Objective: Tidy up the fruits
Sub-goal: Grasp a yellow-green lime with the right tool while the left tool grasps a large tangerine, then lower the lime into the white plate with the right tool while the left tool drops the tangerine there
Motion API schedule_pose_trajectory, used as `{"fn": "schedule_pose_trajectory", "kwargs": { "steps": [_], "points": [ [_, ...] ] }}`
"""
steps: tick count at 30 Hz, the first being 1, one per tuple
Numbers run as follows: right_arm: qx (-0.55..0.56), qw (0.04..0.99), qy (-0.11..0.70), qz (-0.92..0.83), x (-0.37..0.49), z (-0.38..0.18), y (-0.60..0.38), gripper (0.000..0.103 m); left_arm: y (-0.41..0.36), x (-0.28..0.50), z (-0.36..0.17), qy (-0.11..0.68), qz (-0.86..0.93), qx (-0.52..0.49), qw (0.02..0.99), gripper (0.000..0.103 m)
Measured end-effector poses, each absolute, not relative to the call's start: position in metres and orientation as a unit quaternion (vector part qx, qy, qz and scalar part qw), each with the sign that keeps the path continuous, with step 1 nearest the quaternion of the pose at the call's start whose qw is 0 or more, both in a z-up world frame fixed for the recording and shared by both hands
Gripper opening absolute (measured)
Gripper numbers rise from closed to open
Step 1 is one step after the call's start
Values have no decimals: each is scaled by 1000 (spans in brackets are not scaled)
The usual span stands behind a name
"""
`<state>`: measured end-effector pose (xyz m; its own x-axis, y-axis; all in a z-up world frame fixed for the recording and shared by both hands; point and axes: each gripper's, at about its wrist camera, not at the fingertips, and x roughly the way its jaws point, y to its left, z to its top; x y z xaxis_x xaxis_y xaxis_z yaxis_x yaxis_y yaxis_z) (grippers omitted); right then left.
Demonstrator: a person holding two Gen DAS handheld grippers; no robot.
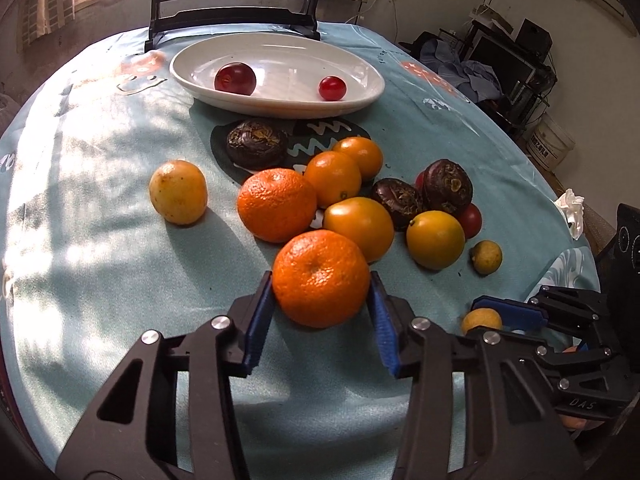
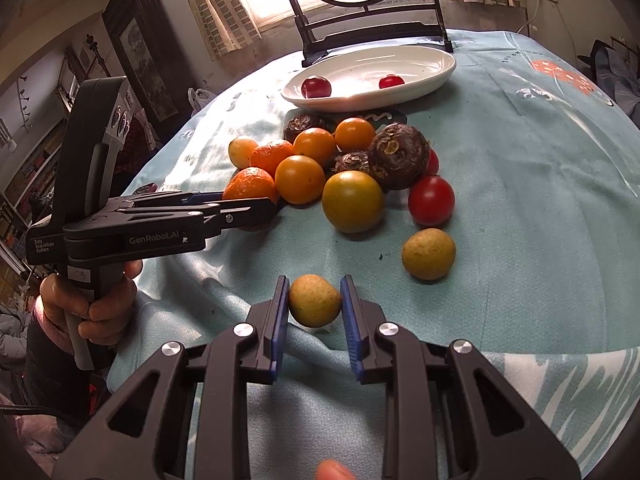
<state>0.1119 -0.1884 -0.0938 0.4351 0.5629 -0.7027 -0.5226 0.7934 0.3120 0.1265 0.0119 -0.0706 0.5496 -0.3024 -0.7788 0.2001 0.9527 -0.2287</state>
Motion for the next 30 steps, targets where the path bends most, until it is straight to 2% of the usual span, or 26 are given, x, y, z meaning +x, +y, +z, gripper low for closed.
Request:
{"fn": "schedule_pose_trajectory", "kwargs": {
  "steps": [8, 14, 18, 22, 30],
  "points": [
    [19, 849, 415, 325, 112, -88, -186, 26, 19, 117, -55, 436, -151, -73, 884, 46],
    [33, 871, 359, 333, 134, -44, -184, 26, 23, 138, -23, 399, -157, -88, 899, 46],
    [45, 890, 335, 307, 184, -23, -183, 26, 22, 179, -7, 382, -145, -107, 906, 46],
    [25, 903, 338, 265, 248, -17, -174, 26, 6, 226, -5, 389, -122, -70, 910, 46],
    [13, 888, 386, 249, 336, -44, -161, 26, -9, 278, -23, 416, -111, -27, 902, 46]
  ]
}}
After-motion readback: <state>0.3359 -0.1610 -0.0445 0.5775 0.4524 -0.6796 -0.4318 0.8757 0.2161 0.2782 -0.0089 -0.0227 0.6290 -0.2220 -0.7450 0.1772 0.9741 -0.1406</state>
